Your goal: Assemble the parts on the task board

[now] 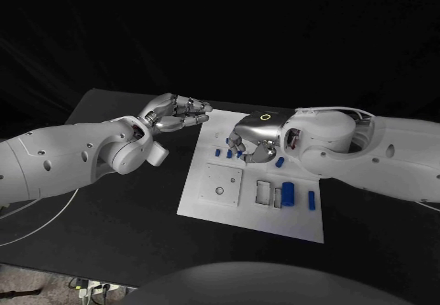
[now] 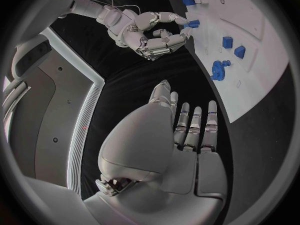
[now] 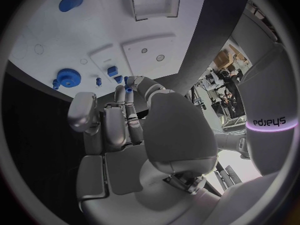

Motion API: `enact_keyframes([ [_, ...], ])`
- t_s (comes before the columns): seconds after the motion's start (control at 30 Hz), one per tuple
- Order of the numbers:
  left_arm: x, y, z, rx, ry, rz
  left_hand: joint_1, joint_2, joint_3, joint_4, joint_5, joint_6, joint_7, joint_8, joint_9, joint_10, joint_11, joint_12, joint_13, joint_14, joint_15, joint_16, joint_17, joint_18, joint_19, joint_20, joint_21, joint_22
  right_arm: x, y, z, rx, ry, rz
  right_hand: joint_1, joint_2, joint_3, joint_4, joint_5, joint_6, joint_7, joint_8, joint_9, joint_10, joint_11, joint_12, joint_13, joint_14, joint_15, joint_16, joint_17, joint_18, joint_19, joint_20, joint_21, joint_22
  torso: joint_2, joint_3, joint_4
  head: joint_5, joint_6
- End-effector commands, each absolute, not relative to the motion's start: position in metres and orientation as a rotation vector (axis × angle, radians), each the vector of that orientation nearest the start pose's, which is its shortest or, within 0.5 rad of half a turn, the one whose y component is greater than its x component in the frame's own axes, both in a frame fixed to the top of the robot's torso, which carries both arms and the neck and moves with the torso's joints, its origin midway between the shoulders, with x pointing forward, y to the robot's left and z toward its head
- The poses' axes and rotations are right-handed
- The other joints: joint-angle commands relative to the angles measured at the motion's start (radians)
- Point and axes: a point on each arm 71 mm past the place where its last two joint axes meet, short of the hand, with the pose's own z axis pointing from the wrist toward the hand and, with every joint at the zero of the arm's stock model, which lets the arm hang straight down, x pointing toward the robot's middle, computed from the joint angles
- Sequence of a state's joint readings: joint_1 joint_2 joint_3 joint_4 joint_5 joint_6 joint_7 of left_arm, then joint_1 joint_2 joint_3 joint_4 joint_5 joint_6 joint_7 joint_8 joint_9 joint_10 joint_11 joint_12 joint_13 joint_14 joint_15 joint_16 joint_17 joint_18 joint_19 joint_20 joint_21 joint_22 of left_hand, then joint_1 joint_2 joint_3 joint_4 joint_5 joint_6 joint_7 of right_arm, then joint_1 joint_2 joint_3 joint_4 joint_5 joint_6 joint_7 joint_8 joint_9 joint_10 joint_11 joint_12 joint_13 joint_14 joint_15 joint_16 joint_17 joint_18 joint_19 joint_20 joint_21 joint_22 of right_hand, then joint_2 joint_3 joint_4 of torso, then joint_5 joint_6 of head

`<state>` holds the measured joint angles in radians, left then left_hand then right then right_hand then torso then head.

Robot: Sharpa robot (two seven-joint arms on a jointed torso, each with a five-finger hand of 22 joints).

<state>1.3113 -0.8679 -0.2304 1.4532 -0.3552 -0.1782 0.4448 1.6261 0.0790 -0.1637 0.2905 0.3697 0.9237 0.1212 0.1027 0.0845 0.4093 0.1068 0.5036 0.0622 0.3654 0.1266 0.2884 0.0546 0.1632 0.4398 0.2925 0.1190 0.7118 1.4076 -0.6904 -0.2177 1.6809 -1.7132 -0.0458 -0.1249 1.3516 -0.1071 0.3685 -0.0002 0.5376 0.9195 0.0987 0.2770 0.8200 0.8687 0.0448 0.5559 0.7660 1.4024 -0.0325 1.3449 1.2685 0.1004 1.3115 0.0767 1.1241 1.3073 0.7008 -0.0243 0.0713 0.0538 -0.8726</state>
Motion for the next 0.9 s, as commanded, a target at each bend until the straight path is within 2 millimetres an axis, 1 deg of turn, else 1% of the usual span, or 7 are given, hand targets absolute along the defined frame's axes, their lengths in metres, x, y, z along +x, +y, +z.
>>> enact_keyframes([
  [0.03, 0.488, 0.228, -0.189, -0.613, 1.627, -1.452, 0.009, 0.003, -0.006, 0.000, 0.006, 0.004, 0.001, 0.002, -0.001, 0.006, 0.003, 0.002, 0.000, 0.004, -0.002, 0.002, 0.001, -0.006, 0.008, -0.001, 0.006, -0.001, 0.436, -0.078, -0.161, -0.880, 1.638, 0.585, -0.007, 0.001, 0.004, -0.002, 0.003, 0.010, 0.000, -0.007, 0.002, 0.011, -0.001, -0.002, -0.002, 0.008, 0.000, 0.004, -0.001, -0.005, 0.008, 0.000, 0.001, 0.138, -0.001, 0.0007, -0.0023, 0.005, 0.000],
  [0.2, 0.488, 0.226, -0.191, -0.613, 1.633, -1.457, 0.008, 0.004, -0.007, 0.000, 0.006, 0.003, 0.001, 0.002, -0.001, 0.006, 0.003, 0.002, 0.000, 0.003, -0.002, 0.002, 0.001, -0.006, 0.008, -0.001, 0.006, -0.001, 0.430, -0.074, -0.171, -0.893, 1.641, 0.608, -0.007, 0.000, 0.004, -0.003, 0.004, 0.011, 0.000, -0.008, 0.002, 0.012, -0.001, -0.002, -0.002, 0.008, 0.000, 0.004, -0.002, -0.005, 0.008, 0.001, 0.001, 0.138, 0.000, 0.0006, 0.0003, 0.008, 0.000],
  [0.33, 0.488, 0.226, -0.192, -0.613, 1.637, -1.459, 0.008, 0.004, -0.007, 0.000, 0.006, 0.003, 0.001, 0.002, -0.001, 0.006, 0.003, 0.002, 0.000, 0.003, -0.002, 0.002, 0.001, -0.006, 0.008, -0.001, 0.006, -0.001, 0.428, -0.074, -0.175, -0.894, 1.649, 0.610, -0.007, 0.000, 0.004, -0.003, 0.004, 0.011, 0.001, -0.009, 0.001, 0.013, -0.001, -0.002, -0.002, 0.008, 0.001, 0.003, -0.003, -0.005, 0.008, 0.001, 0.000, 0.138, -0.001, -0.0006, -0.0024, 0.015, 0.000],
  [0.47, 0.488, 0.226, -0.192, -0.614, 1.638, -1.459, 0.008, 0.004, -0.007, 0.000, 0.006, 0.003, 0.001, 0.002, -0.001, 0.006, 0.003, 0.002, 0.000, 0.003, -0.002, 0.002, 0.001, -0.006, 0.008, -0.001, 0.006, -0.001, 0.427, -0.075, -0.179, -0.888, 1.652, 0.612, -0.009, -0.002, 0.004, -0.003, 0.003, 0.011, 0.001, -0.011, 0.001, 0.016, -0.001, -0.003, -0.003, 0.010, 0.002, 0.005, -0.001, -0.005, 0.009, 0.002, 0.001, 0.138, 0.000, -0.0018, -0.0037, 0.013, 0.000],
  [0.63, 0.488, 0.225, -0.193, -0.613, 1.640, -1.461, 0.008, 0.005, -0.007, 0.000, 0.007, 0.002, 0.002, 0.001, -0.002, 0.006, 0.004, 0.001, 0.000, 0.004, -0.002, 0.002, 0.001, -0.007, 0.009, -0.001, 0.006, -0.002, 0.425, -0.074, -0.186, -0.875, 1.654, 0.626, -0.010, -0.002, 0.004, -0.003, 0.003, 0.012, 0.002, -0.013, 0.001, 0.018, -0.001, -0.003, -0.004, 0.012, 0.003, 0.007, 0.001, -0.006, 0.011, 0.002, 0.003, 0.138, 0.000, -0.0011, -0.0021, 0.012, 0.000],
  [0.73, 0.488, 0.224, -0.194, -0.613, 1.644, -1.463, 0.008, 0.006, -0.007, 0.000, 0.007, 0.002, 0.002, 0.001, -0.002, 0.006, 0.005, 0.001, 0.000, 0.005, -0.002, 0.002, 0.001, -0.007, 0.009, -0.001, 0.006, -0.002, 0.424, -0.074, -0.192, -0.868, 1.659, 0.635, -0.010, -0.002, 0.005, -0.003, 0.003, 0.013, 0.002, -0.013, 0.001, 0.019, -0.001, -0.003, -0.004, 0.012, 0.003, 0.007, 0.001, -0.006, 0.011, 0.002, 0.003, 0.138, 0.001, 0.0005, 0.0013, 0.012, 0.000],
  [0.9, 0.488, 0.223, -0.196, -0.614, 1.651, -1.468, 0.008, 0.006, -0.007, 0.000, 0.007, 0.002, 0.002, 0.001, -0.002, 0.006, 0.005, 0.001, 0.000, 0.005, -0.001, 0.003, 0.001, -0.007, 0.009, -0.001, 0.006, -0.002, 0.422, -0.076, -0.201, -0.850, 1.670, 0.646, -0.010, -0.002, 0.005, -0.004, 0.003, 0.013, 0.002, -0.014, 0.001, 0.020, -0.001, -0.003, -0.004, 0.012, 0.004, 0.006, -0.001, -0.006, 0.011, 0.003, 0.002, 0.138, -0.001, 0.0002, 0.0012, 0.020, 0.000],
])
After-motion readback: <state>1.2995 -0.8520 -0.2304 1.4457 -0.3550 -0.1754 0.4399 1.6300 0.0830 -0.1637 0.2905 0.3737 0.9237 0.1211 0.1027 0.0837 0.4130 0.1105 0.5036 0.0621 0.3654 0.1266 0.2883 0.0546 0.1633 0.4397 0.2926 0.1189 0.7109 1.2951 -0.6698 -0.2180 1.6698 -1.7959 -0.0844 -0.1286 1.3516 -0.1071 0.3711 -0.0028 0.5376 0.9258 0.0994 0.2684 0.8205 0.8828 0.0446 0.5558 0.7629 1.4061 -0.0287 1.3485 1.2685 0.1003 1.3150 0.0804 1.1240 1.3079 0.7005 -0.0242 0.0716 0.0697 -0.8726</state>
